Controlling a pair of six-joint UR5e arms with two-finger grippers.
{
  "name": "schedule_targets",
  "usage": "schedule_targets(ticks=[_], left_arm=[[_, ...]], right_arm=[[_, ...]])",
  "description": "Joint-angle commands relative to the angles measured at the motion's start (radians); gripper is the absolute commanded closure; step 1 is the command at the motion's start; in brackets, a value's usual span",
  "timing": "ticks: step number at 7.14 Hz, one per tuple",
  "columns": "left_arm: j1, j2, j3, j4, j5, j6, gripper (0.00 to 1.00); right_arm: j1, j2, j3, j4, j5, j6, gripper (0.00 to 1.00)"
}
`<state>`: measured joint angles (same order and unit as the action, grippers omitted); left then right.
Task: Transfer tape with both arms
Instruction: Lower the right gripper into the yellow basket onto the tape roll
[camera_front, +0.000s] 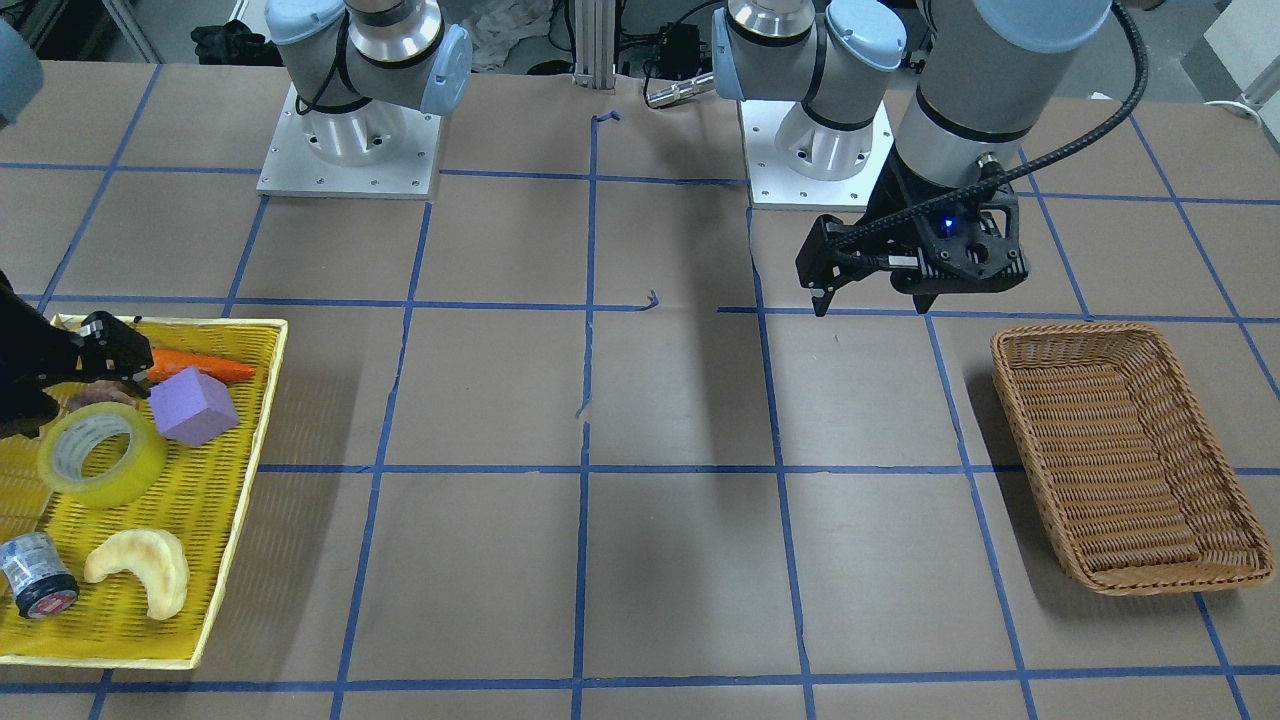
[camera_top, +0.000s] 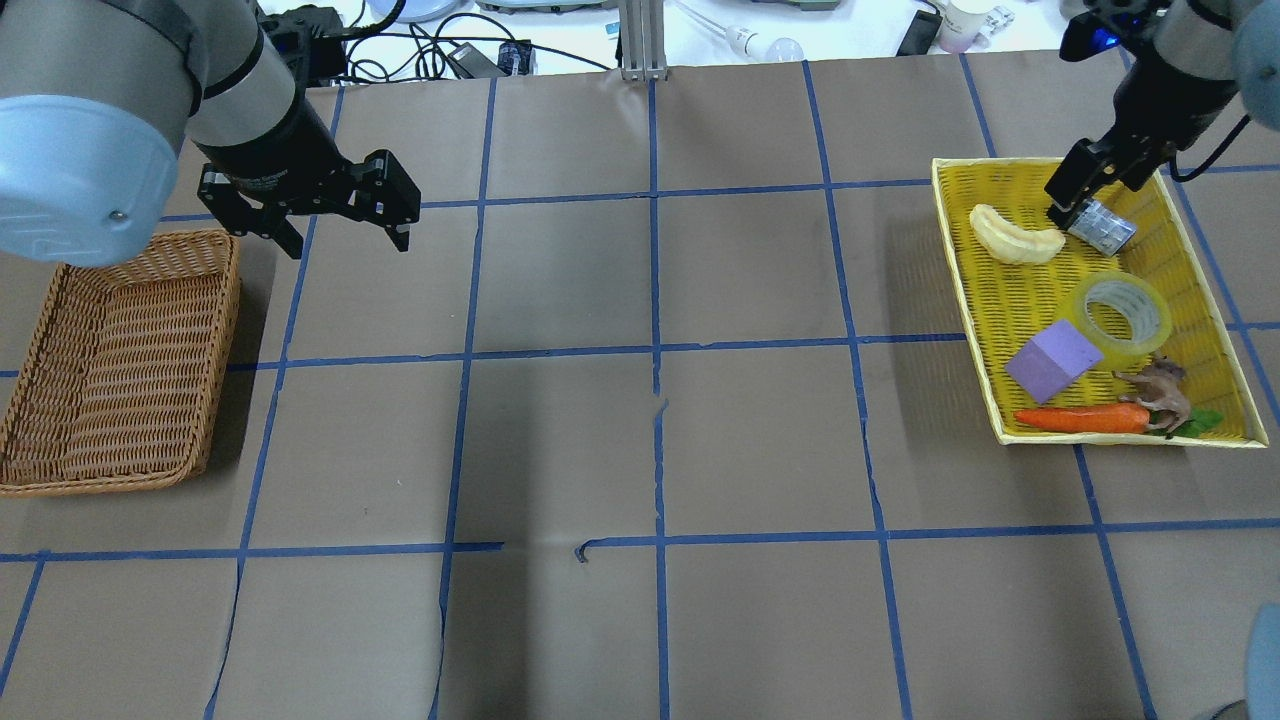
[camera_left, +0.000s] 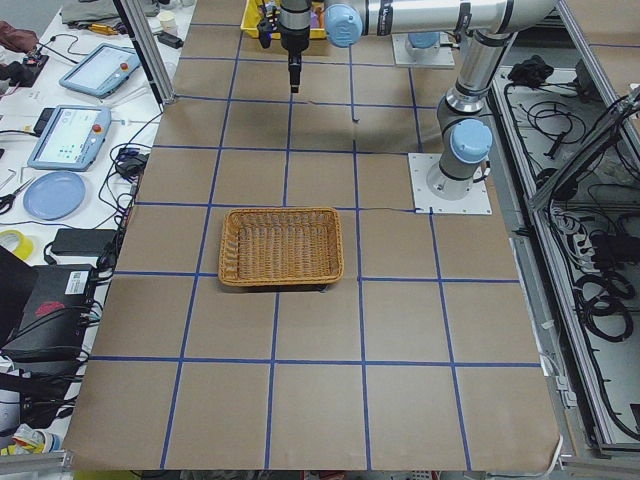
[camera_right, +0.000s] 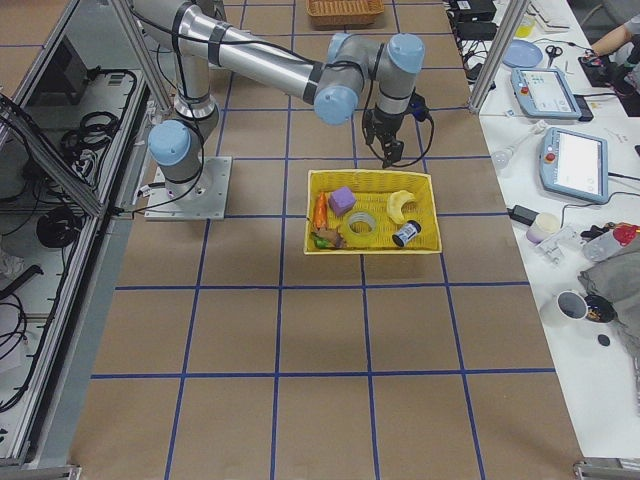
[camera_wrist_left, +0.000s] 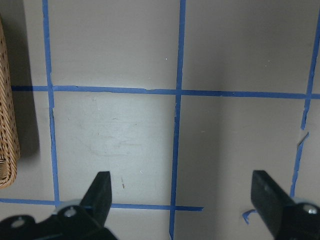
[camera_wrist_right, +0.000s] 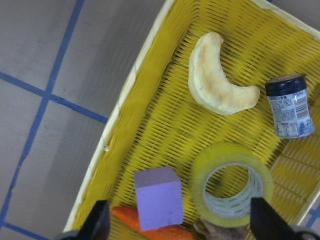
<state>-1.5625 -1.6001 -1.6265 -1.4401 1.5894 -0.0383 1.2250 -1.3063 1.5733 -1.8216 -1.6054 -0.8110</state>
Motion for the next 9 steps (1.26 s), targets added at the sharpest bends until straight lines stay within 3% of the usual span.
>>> schedule_targets(ticks=[1, 2, 5, 6, 7, 8, 9], left_arm=[[-0.001, 0.000, -0.001, -0.002, 0.000, 0.000, 0.00], [-0.001, -0.001, 0.000, 0.003, 0.000, 0.000, 0.00], [-0.001, -0.001, 0.000, 0.003, 0.000, 0.000, 0.00], [-0.001, -0.001, 0.000, 0.003, 0.000, 0.000, 0.00], [-0.001, 0.000, 0.000, 0.003, 0.000, 0.000, 0.00], [-0.001, 0.000, 0.000, 0.004, 0.000, 0.000, 0.00], [-0.001, 0.000, 0.000, 0.004, 0.001, 0.000, 0.00]], right_arm=[[-0.105, 0.065, 0.080, -0.183, -0.001, -0.269, 0.00], [-0.158, 0.091, 0.095, -0.236, -0.002, -0.401, 0.00], [-0.193, 0.143, 0.174, -0.358, -0.002, -0.476, 0.01], [-0.214, 0.165, 0.181, -0.361, 0.004, -0.473, 0.21], [-0.220, 0.177, 0.180, -0.361, 0.009, -0.467, 0.27], [-0.220, 0.186, 0.180, -0.364, 0.010, -0.462, 0.40], [-0.220, 0.193, 0.180, -0.366, 0.010, -0.459, 0.43]])
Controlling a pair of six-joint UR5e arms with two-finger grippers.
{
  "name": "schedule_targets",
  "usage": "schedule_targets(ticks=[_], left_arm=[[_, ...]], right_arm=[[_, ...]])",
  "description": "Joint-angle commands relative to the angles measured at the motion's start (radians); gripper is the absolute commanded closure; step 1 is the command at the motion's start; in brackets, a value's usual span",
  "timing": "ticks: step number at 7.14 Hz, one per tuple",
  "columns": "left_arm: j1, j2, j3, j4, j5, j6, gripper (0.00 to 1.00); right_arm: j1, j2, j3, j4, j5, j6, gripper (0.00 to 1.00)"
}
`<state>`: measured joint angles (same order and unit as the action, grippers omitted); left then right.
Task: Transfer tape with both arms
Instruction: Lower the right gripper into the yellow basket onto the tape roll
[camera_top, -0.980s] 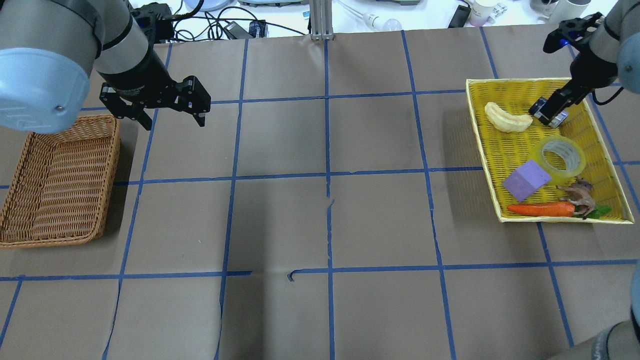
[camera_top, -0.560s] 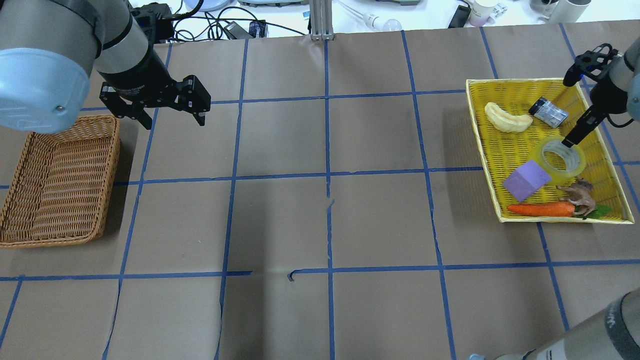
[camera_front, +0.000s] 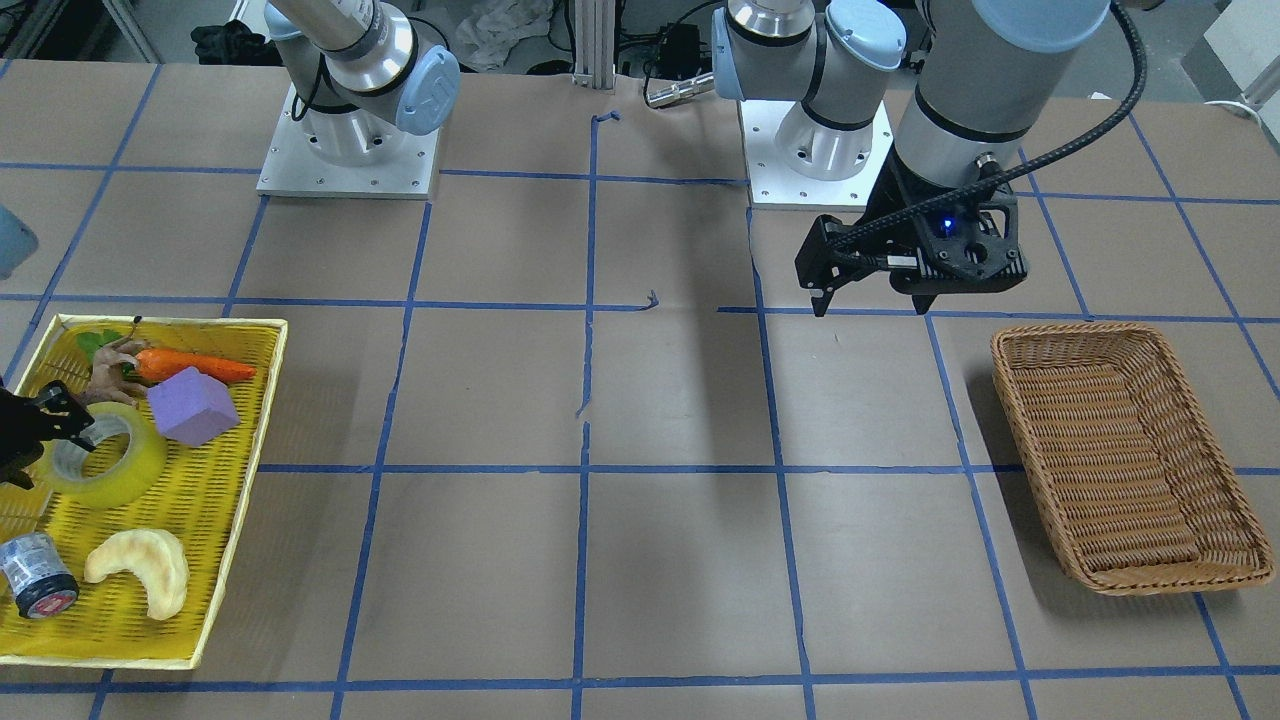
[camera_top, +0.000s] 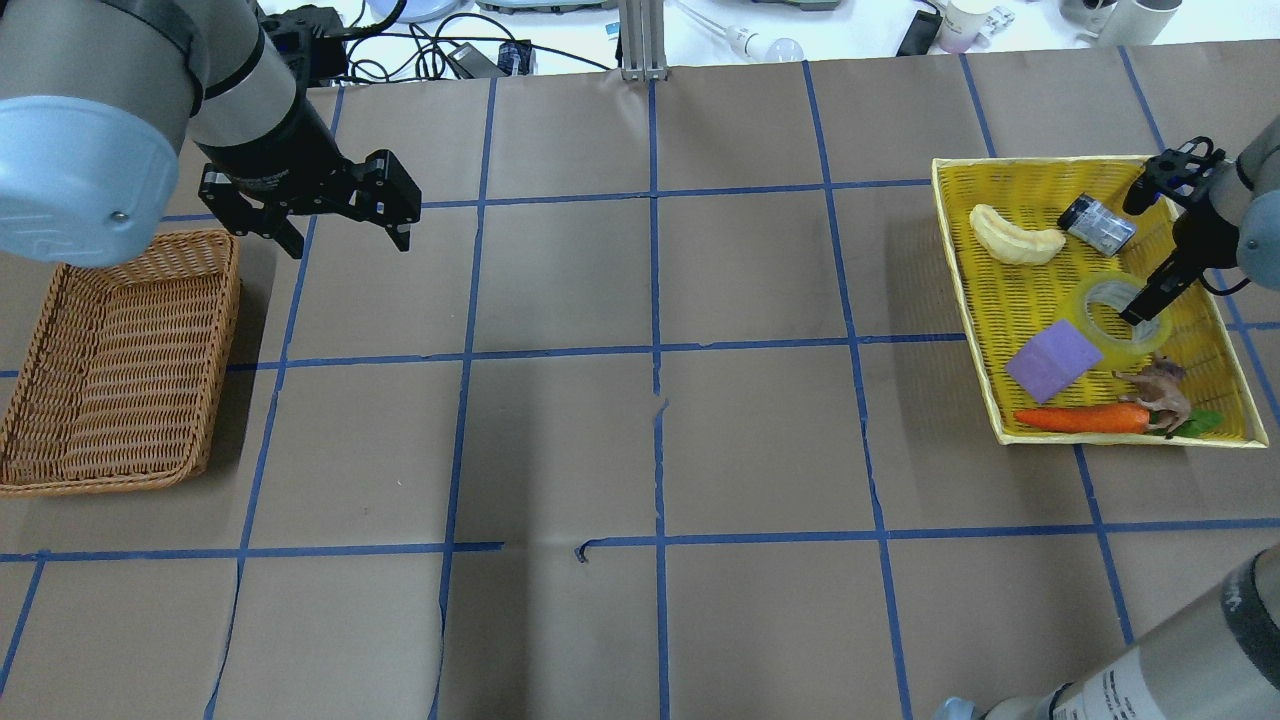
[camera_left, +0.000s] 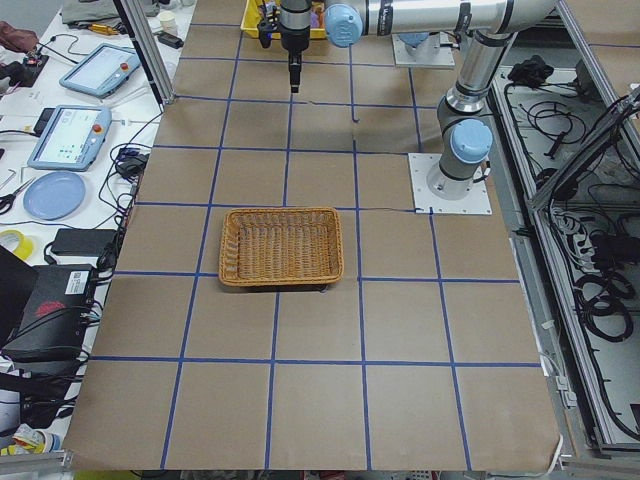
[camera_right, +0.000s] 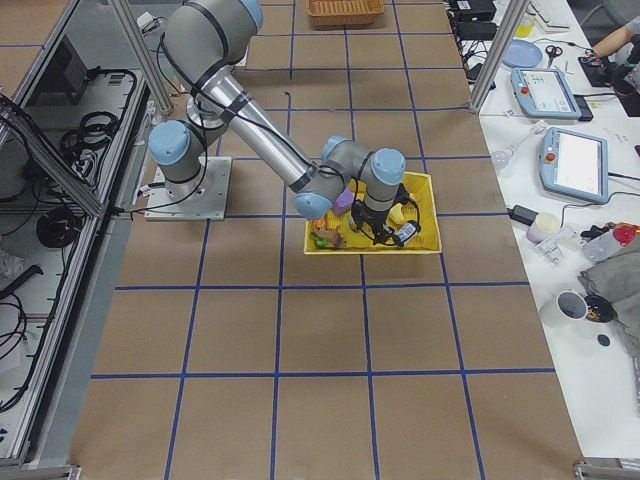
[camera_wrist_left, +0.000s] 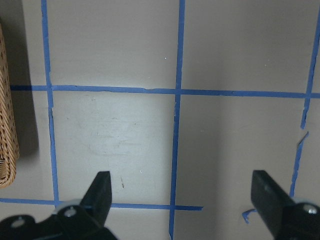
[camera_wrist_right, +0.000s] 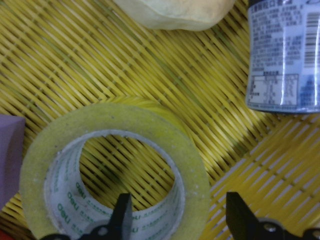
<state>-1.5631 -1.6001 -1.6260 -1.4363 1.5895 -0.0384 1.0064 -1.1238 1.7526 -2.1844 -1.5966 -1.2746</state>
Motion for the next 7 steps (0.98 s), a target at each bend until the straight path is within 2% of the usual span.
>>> schedule_targets(ticks=[1, 2, 4, 5, 7], left_arm=[[0.000, 0.000, 0.000, -0.001, 0.001, 0.000, 0.00], [0.000, 0.000, 0.002, 0.002, 0.000, 0.000, 0.00], [0.000, -0.001, 0.002, 0.004, 0.000, 0.000, 0.00], [0.000, 0.000, 0.000, 0.001, 0.000, 0.000, 0.00], [0.002, 0.000, 0.002, -0.001, 0.001, 0.000, 0.00]], right_arm=[[-0.002, 0.010, -0.001, -0.002, 0.000, 0.029, 0.81], [-0.002, 0.009, 0.001, -0.003, 0.000, 0.056, 1.00], [0.000, -0.005, -0.013, 0.014, 0.001, 0.083, 1.00], [0.000, -0.019, -0.053, 0.049, 0.003, 0.086, 1.00], [0.043, -0.057, -0.161, 0.206, 0.001, 0.136, 1.00]])
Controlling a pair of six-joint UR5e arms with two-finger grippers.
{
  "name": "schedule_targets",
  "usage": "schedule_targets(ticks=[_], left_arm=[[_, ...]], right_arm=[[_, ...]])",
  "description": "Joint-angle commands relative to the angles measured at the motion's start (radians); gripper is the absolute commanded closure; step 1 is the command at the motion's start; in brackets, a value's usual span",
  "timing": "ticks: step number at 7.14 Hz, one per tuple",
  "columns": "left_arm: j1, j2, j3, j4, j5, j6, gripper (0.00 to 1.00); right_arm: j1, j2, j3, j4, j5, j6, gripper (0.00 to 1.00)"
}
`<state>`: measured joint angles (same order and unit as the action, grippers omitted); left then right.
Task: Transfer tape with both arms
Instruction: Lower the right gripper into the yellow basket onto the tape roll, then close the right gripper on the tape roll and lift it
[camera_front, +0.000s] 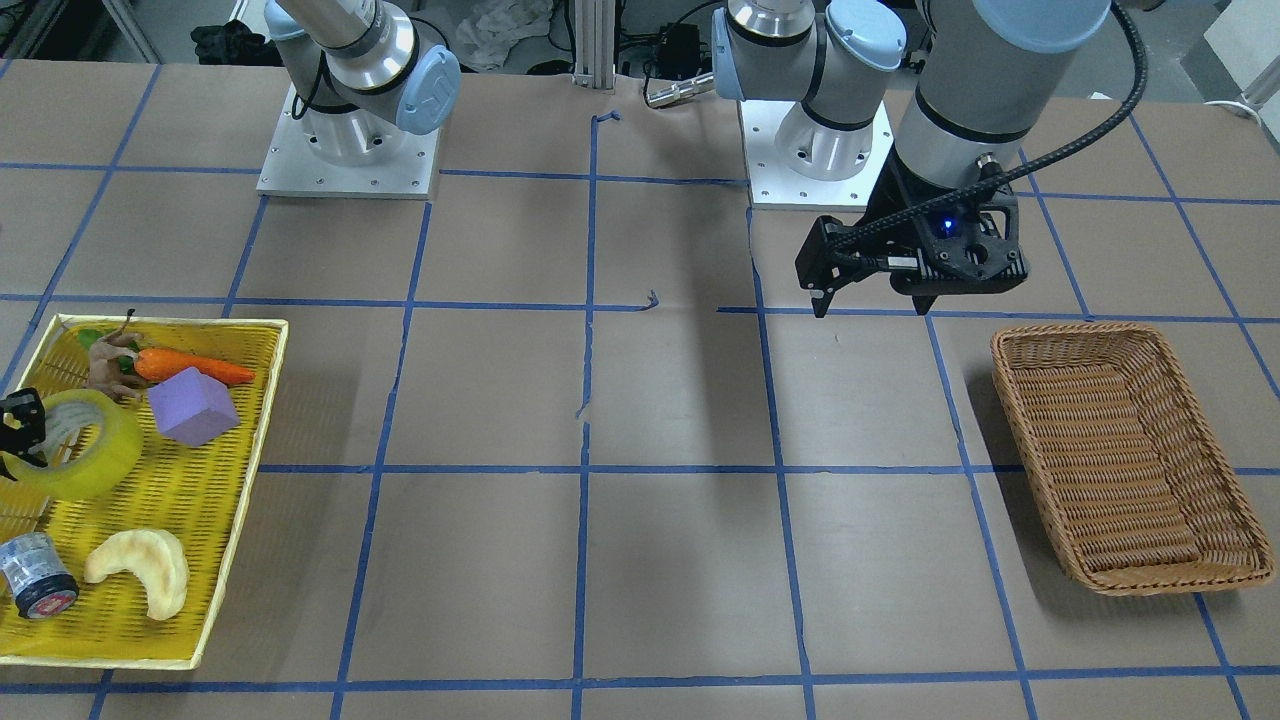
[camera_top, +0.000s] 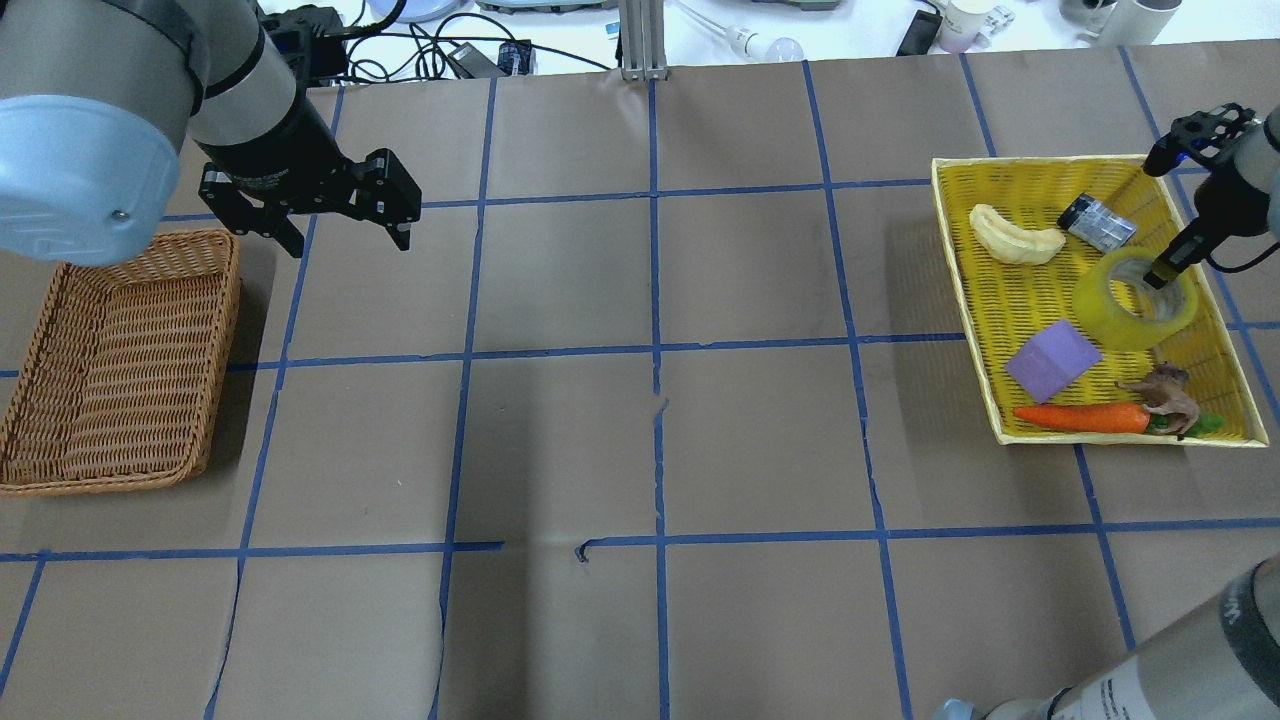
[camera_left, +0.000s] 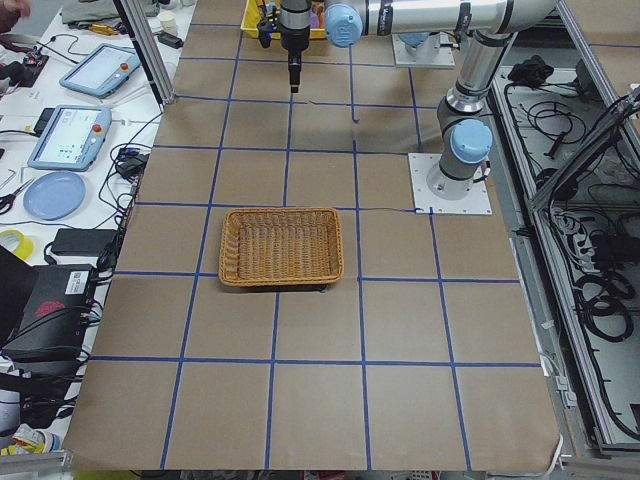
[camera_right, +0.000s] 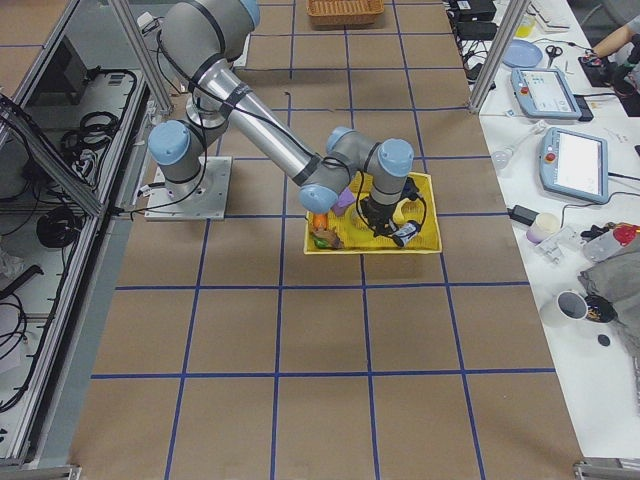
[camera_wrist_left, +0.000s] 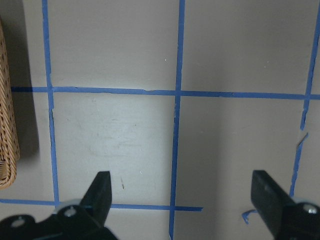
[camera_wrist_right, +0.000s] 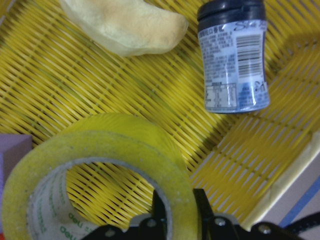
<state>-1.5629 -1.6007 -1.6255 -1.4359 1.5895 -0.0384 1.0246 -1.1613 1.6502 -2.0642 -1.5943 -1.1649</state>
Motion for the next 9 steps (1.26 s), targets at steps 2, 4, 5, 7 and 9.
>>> schedule_targets(ticks=[2, 4, 5, 7, 9], left_arm=[[0.001, -0.001, -0.001, -0.003, 0.001, 0.000, 0.00], [0.001, -0.001, -0.001, -0.001, 0.001, 0.000, 0.00], [0.000, -0.001, -0.002, -0.004, 0.000, 0.000, 0.00], [0.000, -0.001, -0.002, -0.006, 0.000, 0.000, 0.00], [0.001, -0.001, -0.001, -0.004, 0.000, 0.000, 0.00]], right_arm=[[0.026, -0.049, -0.084, 0.139, -0.003, 0.027, 1.00], [0.081, -0.066, -0.108, 0.142, 0.001, 0.083, 1.00], [0.145, -0.066, -0.148, 0.142, -0.009, 0.149, 1.00], [0.237, -0.052, -0.171, 0.184, -0.001, 0.360, 1.00], [0.378, -0.043, -0.165, 0.197, 0.004, 0.611, 1.00]])
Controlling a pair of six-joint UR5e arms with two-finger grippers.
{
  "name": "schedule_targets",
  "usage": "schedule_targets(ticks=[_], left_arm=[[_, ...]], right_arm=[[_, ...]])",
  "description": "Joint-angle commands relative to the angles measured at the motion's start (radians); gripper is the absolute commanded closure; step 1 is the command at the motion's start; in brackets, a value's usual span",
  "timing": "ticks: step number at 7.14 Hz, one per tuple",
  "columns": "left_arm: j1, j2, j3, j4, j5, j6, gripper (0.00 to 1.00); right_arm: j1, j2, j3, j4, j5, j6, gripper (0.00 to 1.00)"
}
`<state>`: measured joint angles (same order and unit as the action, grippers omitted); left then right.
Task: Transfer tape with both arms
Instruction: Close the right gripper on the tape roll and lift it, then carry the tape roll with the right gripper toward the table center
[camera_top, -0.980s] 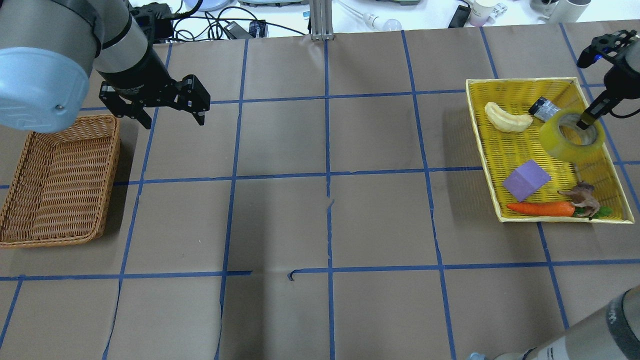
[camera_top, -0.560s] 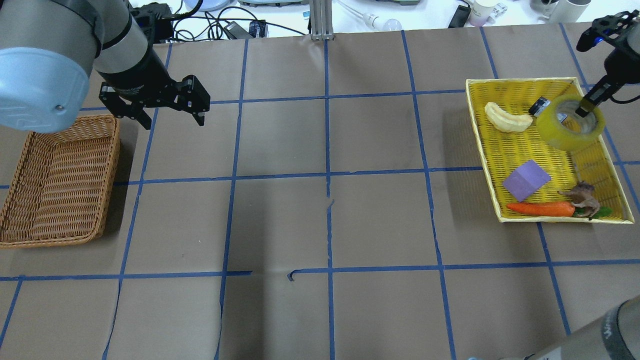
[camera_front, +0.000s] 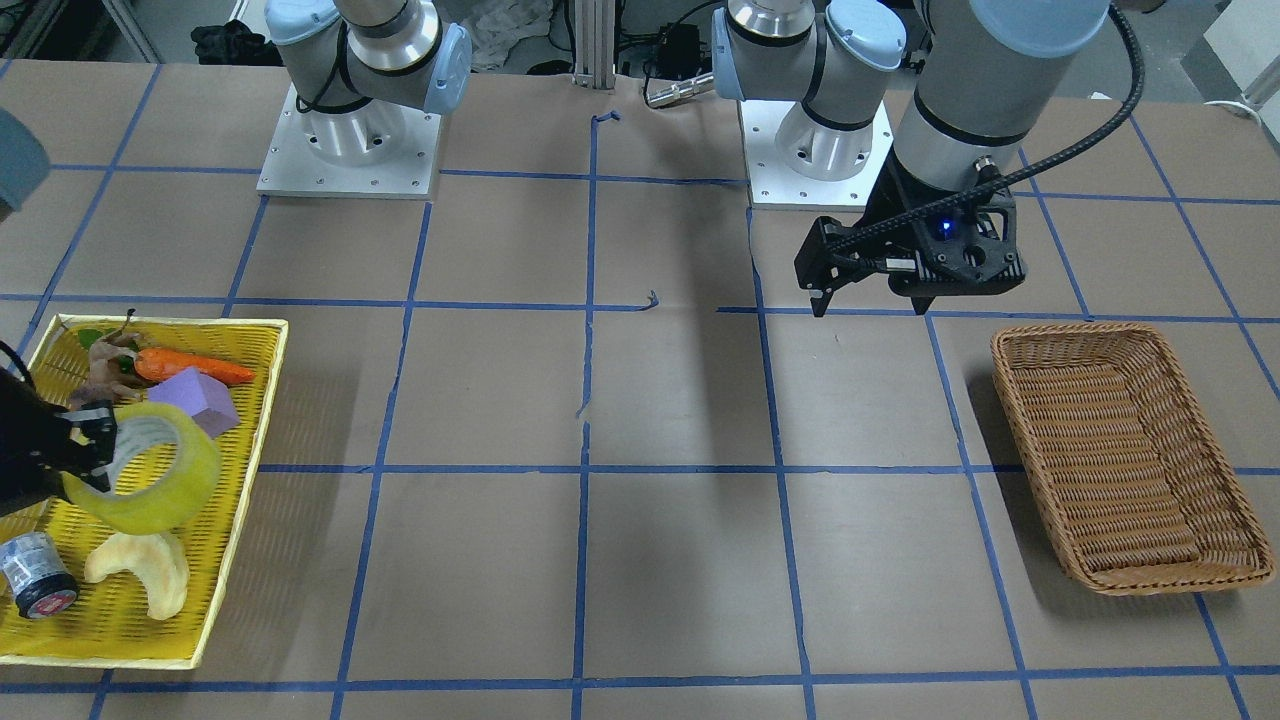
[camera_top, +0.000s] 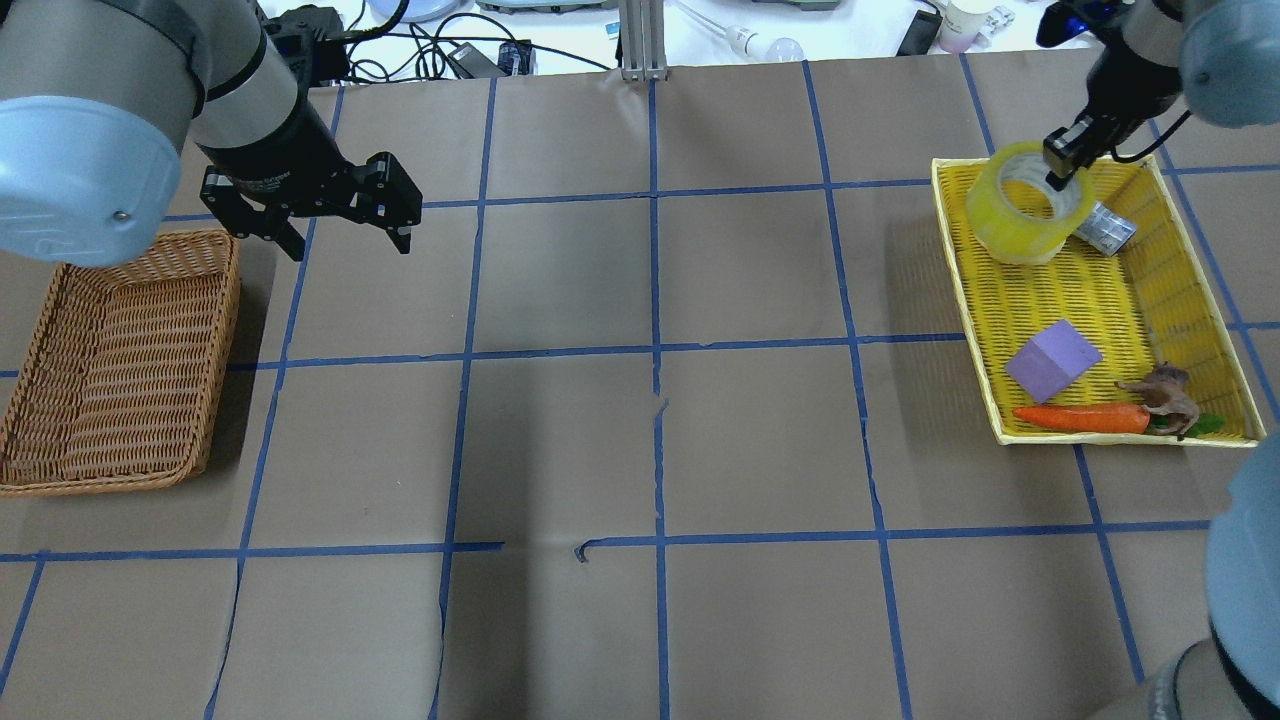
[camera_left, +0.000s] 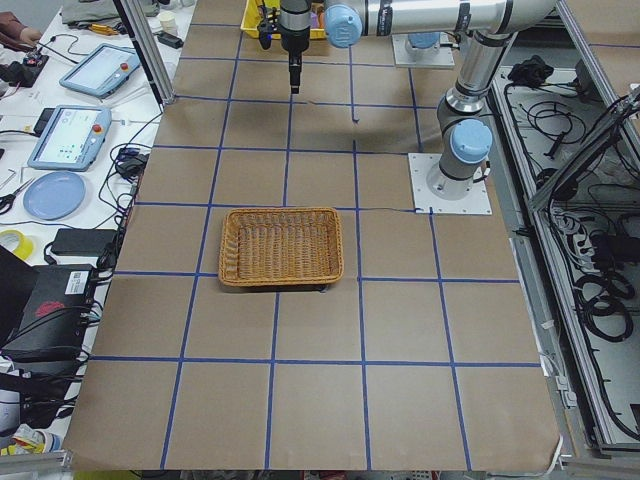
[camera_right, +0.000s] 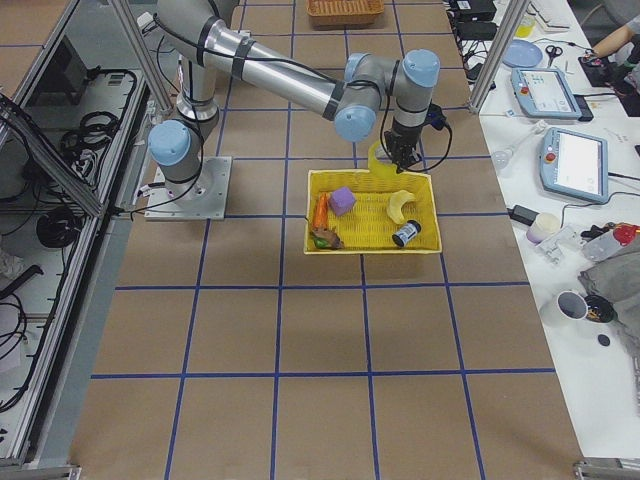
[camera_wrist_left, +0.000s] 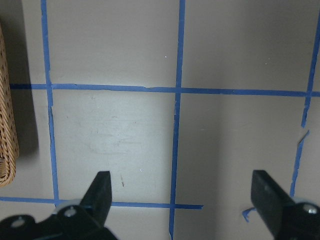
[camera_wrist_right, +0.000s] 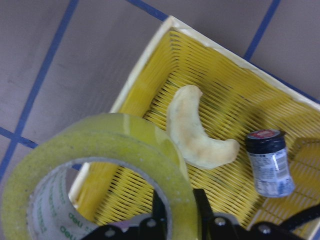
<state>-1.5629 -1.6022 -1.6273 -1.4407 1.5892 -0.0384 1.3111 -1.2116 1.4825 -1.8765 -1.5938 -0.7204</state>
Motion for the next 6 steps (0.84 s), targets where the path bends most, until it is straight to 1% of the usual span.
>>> schedule_targets(ticks=[1, 2, 3, 4, 5, 6], left_arm=[[0.004, 0.001, 0.003, -0.001, 0.002, 0.002, 0.00], [0.015, 0.004, 0.004, 0.002, 0.002, 0.008, 0.00], [0.053, 0.004, 0.004, 0.000, 0.002, 0.068, 0.00], [0.079, 0.008, 0.004, -0.004, 0.002, 0.095, 0.00], [0.083, 0.005, 0.004, -0.003, 0.002, 0.095, 0.00], [0.081, 0.005, 0.003, -0.004, 0.002, 0.095, 0.00]], right_arm=[[0.217, 0.048, -0.010, -0.010, 0.014, 0.344, 1.00], [0.294, 0.096, -0.040, -0.030, 0.014, 0.460, 1.00], [0.354, 0.150, -0.075, -0.039, 0.018, 0.537, 1.00], [0.420, 0.206, -0.103, -0.079, 0.049, 0.623, 1.00], [0.465, 0.240, -0.105, -0.117, 0.076, 0.710, 1.00], [0.499, 0.251, -0.099, -0.119, 0.077, 0.713, 1.00]])
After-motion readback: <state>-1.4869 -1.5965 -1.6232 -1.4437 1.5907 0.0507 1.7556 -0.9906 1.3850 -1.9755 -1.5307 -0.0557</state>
